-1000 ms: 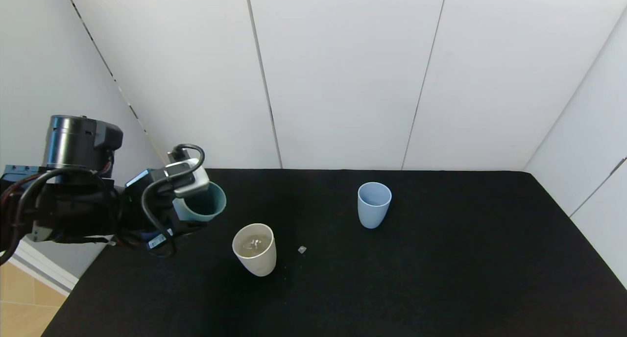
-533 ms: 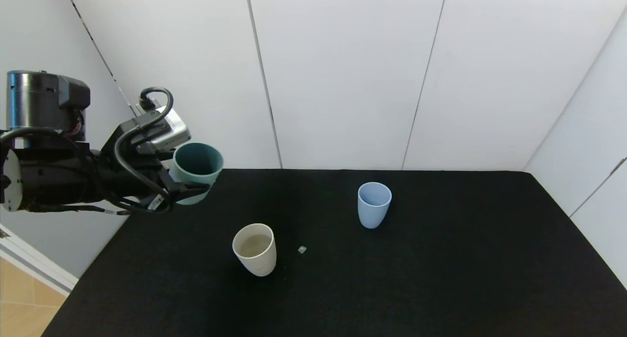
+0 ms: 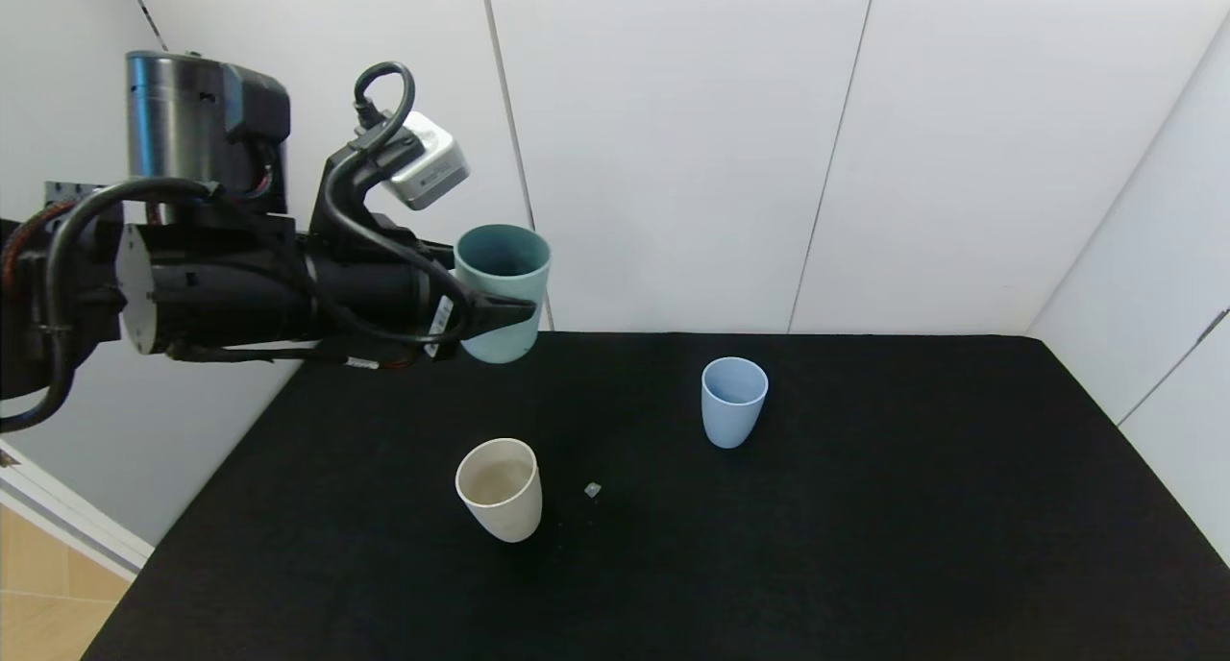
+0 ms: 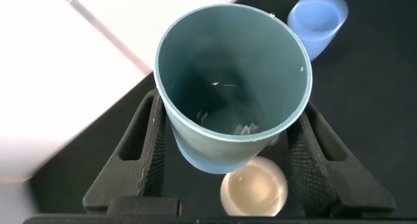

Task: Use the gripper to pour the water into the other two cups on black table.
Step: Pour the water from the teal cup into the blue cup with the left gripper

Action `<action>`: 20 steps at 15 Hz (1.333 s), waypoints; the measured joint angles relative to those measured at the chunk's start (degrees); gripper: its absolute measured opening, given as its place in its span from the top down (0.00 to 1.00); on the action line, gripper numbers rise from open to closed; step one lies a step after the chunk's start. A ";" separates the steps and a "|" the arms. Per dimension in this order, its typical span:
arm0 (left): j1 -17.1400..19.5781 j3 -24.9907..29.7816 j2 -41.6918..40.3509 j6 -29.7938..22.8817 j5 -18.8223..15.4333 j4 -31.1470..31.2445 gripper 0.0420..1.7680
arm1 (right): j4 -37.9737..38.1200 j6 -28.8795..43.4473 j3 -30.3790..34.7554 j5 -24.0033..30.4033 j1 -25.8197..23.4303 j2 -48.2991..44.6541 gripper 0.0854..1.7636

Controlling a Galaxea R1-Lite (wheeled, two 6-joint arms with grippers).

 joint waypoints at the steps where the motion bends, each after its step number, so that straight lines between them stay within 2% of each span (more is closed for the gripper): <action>1: -1.62 -1.93 1.40 -2.06 0.66 -0.04 0.38 | 0.00 0.00 0.00 0.01 0.00 0.00 0.03; 5: -7.27 -8.55 8.33 -6.30 6.49 -1.17 0.38 | 0.02 0.00 0.00 0.00 0.00 0.00 0.03; 7: -9.42 -10.83 12.30 -6.67 8.92 -3.15 0.38 | 0.00 0.00 0.00 0.00 0.00 0.00 0.03; 11: -13.52 -16.70 20.59 -6.31 14.13 -3.15 0.38 | 0.04 0.00 0.00 0.00 0.00 0.00 0.03; 14: -15.32 -20.77 26.08 -3.45 17.30 -1.30 0.38 | 0.04 -0.02 0.00 -0.02 0.00 0.00 0.03; 20: -15.92 -28.16 32.15 2.16 20.66 5.28 0.38 | 0.04 -0.02 0.00 0.00 0.00 0.00 0.03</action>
